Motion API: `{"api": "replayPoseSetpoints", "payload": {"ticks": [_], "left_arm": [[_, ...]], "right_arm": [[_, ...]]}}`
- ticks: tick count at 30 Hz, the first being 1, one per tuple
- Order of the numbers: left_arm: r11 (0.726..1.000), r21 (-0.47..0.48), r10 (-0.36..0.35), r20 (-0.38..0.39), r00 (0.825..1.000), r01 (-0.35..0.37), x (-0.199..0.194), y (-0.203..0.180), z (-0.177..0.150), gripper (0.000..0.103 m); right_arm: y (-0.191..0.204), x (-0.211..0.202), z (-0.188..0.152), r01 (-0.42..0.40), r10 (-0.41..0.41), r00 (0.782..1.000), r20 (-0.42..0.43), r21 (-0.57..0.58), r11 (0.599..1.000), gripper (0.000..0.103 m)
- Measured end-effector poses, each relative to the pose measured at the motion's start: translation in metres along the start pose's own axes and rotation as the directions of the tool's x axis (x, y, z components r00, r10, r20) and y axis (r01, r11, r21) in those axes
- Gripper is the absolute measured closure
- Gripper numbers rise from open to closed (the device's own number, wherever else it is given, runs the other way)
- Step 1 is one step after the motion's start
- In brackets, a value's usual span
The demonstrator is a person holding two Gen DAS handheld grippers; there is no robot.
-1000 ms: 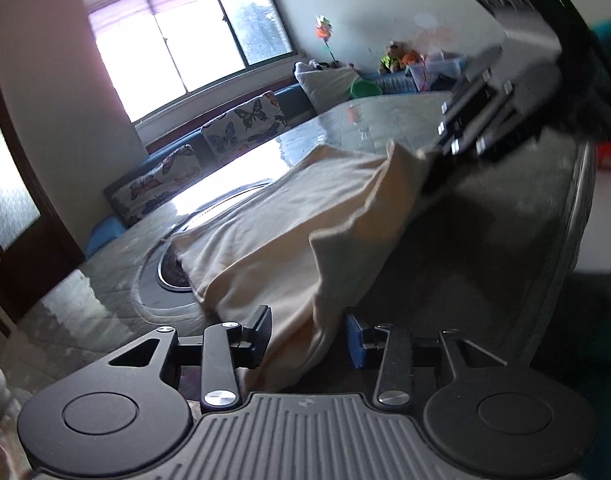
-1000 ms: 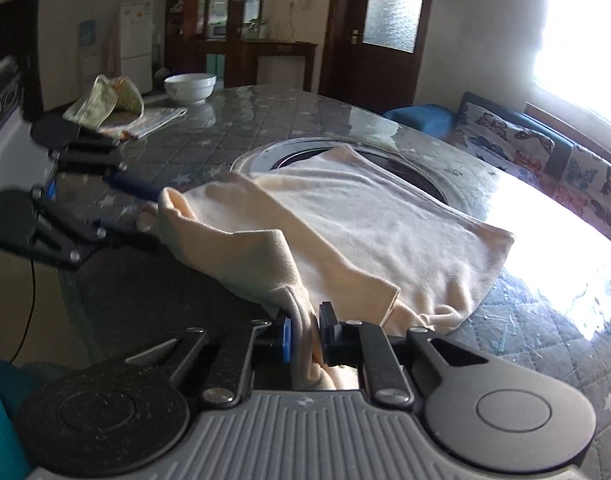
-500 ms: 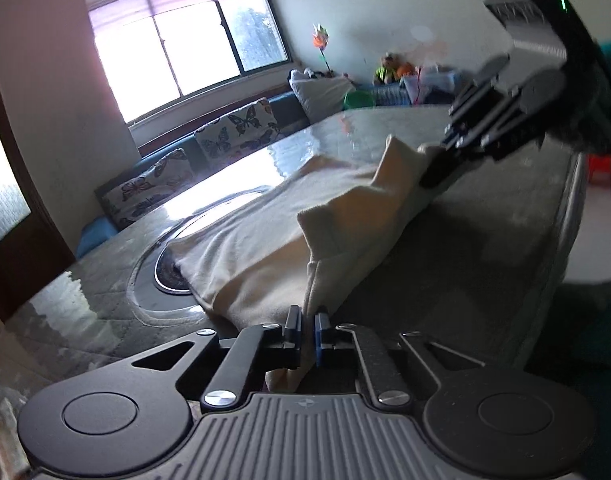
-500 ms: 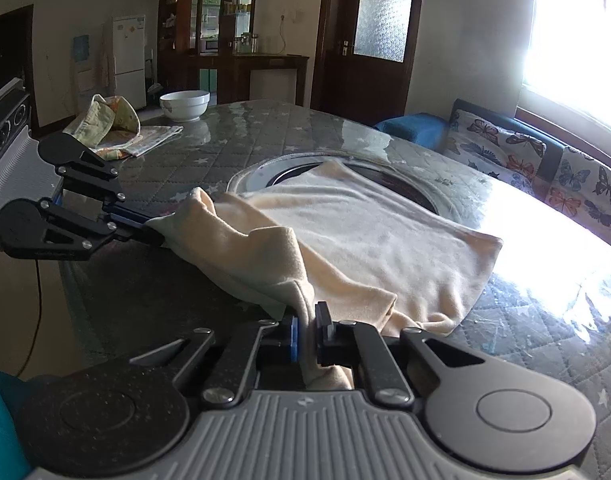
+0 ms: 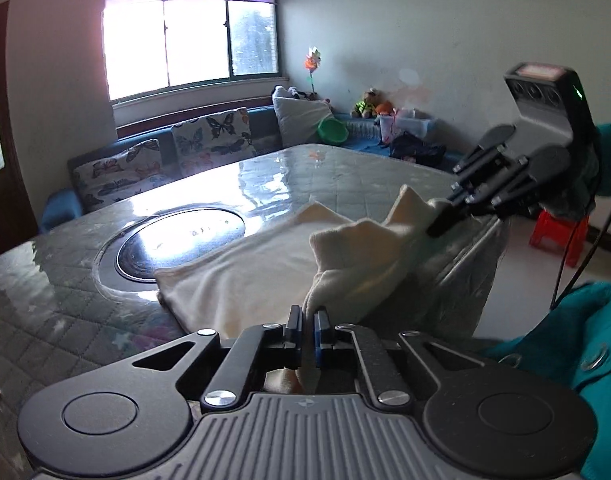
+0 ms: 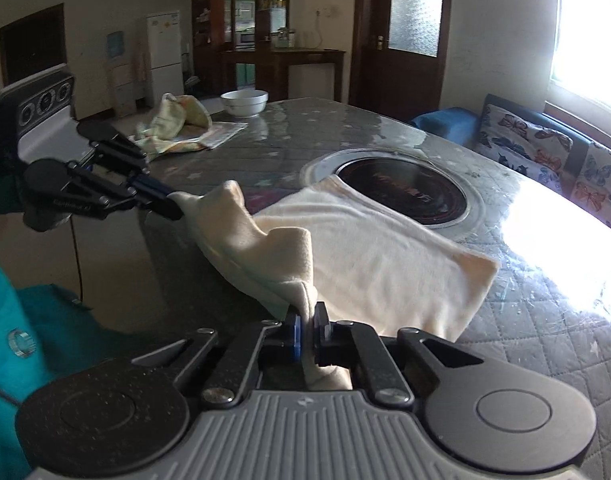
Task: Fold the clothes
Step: 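Fold the hem toward the collar with both grippers over the cooktop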
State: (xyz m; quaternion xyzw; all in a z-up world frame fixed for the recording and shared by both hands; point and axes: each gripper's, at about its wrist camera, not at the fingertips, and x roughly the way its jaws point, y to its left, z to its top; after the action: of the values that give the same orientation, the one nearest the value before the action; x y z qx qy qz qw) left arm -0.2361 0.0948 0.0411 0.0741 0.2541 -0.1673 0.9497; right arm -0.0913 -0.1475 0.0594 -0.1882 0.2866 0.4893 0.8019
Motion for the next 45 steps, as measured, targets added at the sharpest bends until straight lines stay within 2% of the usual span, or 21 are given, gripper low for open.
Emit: {"api": "replayPoseSetpoints", "payload": {"ticks": [5,9,14,22,25,28,29,31,35,38,42,45], "left_arm": [[0.998,-0.037,0.044,0.019,0.999,-0.044,0.016,0.012,0.012,0.097],[0.996,-0.065,0.070,0.035,0.997,-0.068,0.037,0.037,0.030,0.097],[0.993,-0.068,0.104,0.027,0.994,-0.102,0.077,0.067,0.050,0.097],[0.982,-0.125,0.137,-0.069,0.988,-0.145,0.163,0.122,0.060,0.097],[0.972,-0.142,0.169,-0.123,0.978,-0.186,0.191,0.134,0.052,0.097],[0.962,-0.154,0.202,-0.150,0.968,-0.224,0.204,0.137,0.046,0.094],[0.959,-0.159,0.212,-0.159,0.964,-0.237,0.208,0.137,0.045,0.093],[0.953,-0.171,0.223,-0.162,0.961,-0.250,0.208,0.138,0.044,0.089],[0.928,-0.187,0.296,-0.159,0.942,-0.323,0.203,0.143,0.046,0.087],[0.912,-0.228,0.313,-0.147,0.938,-0.340,0.194,0.145,0.051,0.088],[0.922,-0.255,0.272,-0.107,0.956,-0.291,0.178,0.130,0.059,0.088],[0.941,-0.249,0.214,-0.093,0.972,-0.231,0.171,0.111,0.062,0.088]], "right_arm": [[-0.008,0.003,0.011,0.034,-0.034,0.999,0.029,-0.006,0.999,0.098],[-0.031,0.013,0.029,0.067,-0.066,0.997,0.051,-0.009,0.998,0.098],[-0.068,0.040,0.050,0.099,-0.098,0.995,0.035,-0.009,0.995,0.098],[-0.118,0.107,0.072,0.150,-0.150,0.988,-0.030,0.004,0.989,0.098],[-0.131,0.137,0.068,0.171,-0.170,0.984,-0.061,0.024,0.985,0.098],[-0.141,0.166,0.059,0.204,-0.196,0.976,-0.094,0.084,0.975,0.092],[-0.144,0.171,0.056,0.214,-0.203,0.974,-0.098,0.111,0.971,0.084],[-0.150,0.174,0.051,0.231,-0.217,0.971,-0.101,0.152,0.961,0.077],[-0.152,0.162,0.048,0.251,-0.240,0.968,-0.078,0.195,0.948,0.076],[-0.149,0.152,0.050,0.233,-0.228,0.973,-0.047,0.219,0.948,0.076],[-0.139,0.153,0.061,0.153,-0.150,0.988,-0.031,0.229,0.961,0.076],[-0.130,0.164,0.068,0.127,-0.121,0.992,-0.040,0.207,0.970,0.076]]}}
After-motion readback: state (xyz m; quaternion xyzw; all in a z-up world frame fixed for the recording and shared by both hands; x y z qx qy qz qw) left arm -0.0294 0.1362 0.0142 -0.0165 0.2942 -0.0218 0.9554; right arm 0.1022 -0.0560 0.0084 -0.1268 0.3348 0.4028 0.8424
